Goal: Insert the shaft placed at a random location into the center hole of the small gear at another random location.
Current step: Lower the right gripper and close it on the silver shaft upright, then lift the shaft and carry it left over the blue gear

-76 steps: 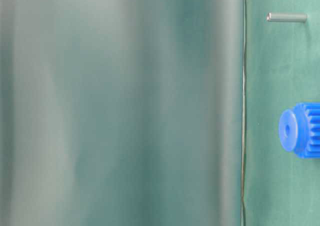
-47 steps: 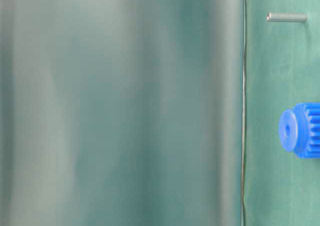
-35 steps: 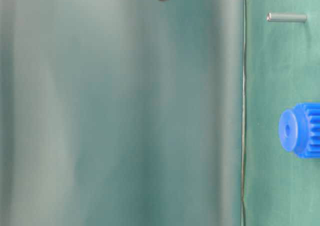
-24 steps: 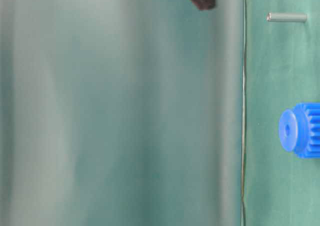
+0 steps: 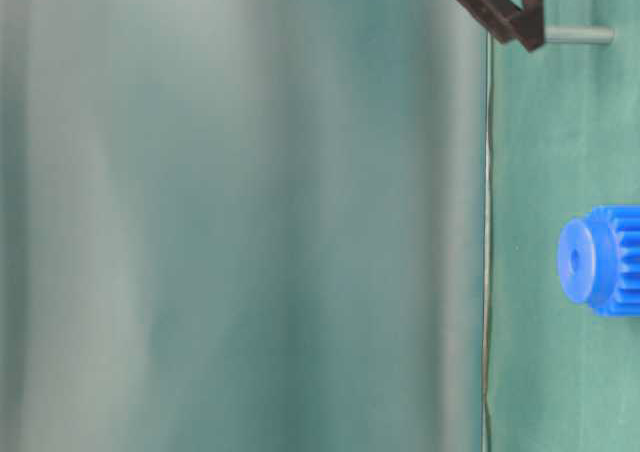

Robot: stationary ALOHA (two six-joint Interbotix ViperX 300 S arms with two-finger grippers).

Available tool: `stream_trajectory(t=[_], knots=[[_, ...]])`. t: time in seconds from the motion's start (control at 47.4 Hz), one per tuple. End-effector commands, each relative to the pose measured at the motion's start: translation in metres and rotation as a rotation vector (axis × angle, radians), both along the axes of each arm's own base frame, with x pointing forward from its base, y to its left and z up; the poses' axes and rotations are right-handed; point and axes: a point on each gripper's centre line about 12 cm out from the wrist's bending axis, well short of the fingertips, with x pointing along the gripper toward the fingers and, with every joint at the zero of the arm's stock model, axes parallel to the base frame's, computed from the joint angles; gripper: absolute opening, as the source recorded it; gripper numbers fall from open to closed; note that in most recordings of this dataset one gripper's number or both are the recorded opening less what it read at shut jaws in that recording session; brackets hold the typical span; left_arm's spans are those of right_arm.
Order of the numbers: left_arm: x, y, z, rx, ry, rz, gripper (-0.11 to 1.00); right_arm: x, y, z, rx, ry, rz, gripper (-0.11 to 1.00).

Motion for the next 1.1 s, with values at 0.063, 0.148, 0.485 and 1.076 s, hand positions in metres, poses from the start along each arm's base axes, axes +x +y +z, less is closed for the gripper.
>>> stream_trajectory(t=[0.063,0.148,0.485,1.076], knots=[[0.002,0.0,0.004,0.0,-0.003,0.001,0.0,0.008,-0.004,0.001,-0.014,-0.016,-0.009,0.81],[0.002,0.0,0.003,0.0,0.006,0.001,0.0,0.007,-0.005,0.0,-0.011,-0.014,-0.016,0.8],[0.002,0.001,0.003,0.0,0.005,0.003,0.0,0.004,-0.005,-0.004,0.006,0.021,-0.024,0.27],[0.002,0.001,0.003,-0.003,0.006,0.006,0.0,0.013,-0.001,0.04,0.01,-0.008,0.002,0.14]])
